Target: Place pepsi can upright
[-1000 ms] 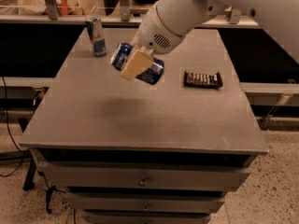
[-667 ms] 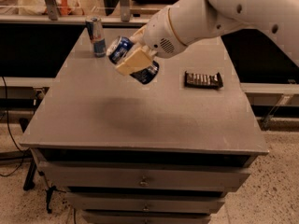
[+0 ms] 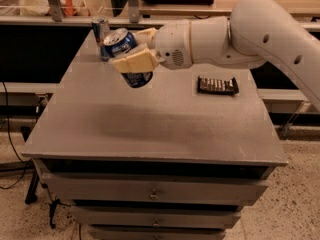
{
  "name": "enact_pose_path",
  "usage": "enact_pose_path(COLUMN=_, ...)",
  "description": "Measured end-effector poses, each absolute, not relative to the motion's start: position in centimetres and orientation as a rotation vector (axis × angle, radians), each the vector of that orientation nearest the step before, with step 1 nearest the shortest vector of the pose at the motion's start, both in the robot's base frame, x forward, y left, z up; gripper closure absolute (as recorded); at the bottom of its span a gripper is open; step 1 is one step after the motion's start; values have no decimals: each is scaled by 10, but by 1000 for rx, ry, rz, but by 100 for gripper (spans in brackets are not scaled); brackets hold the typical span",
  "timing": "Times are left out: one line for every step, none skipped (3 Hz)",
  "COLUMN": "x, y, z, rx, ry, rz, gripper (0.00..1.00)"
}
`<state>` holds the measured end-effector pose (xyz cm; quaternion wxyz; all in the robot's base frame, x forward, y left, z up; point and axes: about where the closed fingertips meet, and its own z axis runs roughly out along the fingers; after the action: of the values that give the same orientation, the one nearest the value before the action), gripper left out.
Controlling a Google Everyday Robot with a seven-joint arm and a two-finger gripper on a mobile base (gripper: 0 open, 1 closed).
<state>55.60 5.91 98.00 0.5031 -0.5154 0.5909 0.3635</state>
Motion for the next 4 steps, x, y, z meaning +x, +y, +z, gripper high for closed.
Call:
enact_pose_path(x=555, y=66, z=980, rx=-1174, ry=1361, rz=966, gripper=100)
enact_pose_path(x=556, y=70, z=970, rx=-1147, ry=1351, rz=990, gripper=100)
enact_pose_path(x=559, y=72, z=956, rx=-1134, ry=1354, rz=1004, gripper=100)
enact_pose_path(x=563, y=75, z=939, rx=-1136, ry=1359, rz=1010, gripper=100)
